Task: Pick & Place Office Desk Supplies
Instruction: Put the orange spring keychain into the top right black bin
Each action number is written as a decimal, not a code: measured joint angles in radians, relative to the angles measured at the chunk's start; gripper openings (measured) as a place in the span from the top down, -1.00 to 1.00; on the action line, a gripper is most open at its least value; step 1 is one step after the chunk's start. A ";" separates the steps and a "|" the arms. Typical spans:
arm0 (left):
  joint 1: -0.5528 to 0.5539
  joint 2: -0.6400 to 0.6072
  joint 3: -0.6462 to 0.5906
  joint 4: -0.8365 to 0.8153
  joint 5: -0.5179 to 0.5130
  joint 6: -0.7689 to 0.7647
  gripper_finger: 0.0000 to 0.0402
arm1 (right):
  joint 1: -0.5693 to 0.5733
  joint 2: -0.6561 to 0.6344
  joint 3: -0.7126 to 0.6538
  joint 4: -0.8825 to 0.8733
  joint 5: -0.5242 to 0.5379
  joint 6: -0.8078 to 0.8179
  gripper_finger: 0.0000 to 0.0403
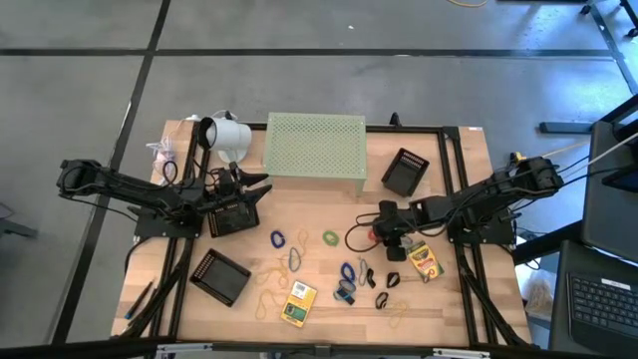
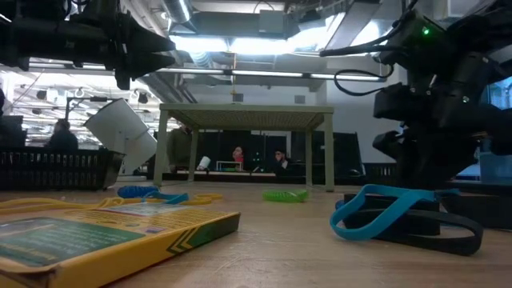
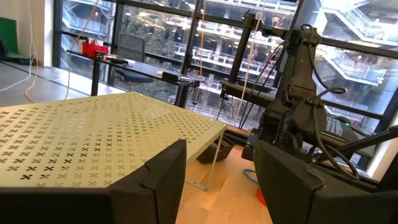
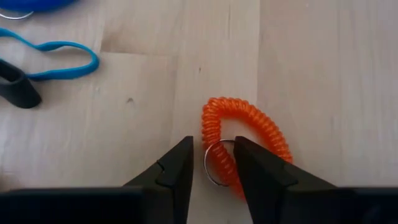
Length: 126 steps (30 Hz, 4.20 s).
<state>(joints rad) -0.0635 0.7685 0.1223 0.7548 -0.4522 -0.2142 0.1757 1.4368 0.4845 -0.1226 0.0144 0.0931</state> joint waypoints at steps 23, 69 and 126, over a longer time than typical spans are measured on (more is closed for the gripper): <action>0.000 0.000 0.000 -0.004 0.000 0.000 0.09 | -0.002 0.004 0.085 0.067 0.080 -0.042 0.92; 0.000 0.000 0.000 -0.034 0.000 -0.035 0.09 | -0.326 -0.181 0.469 -0.748 0.080 0.104 0.77; 0.000 0.000 0.000 -0.064 0.000 -0.037 0.09 | -0.111 0.363 0.471 -0.319 0.075 -0.022 0.95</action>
<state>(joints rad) -0.0635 0.7685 0.1226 0.6910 -0.4518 -0.2515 0.0647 1.7996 0.9551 -0.4413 0.0895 0.0710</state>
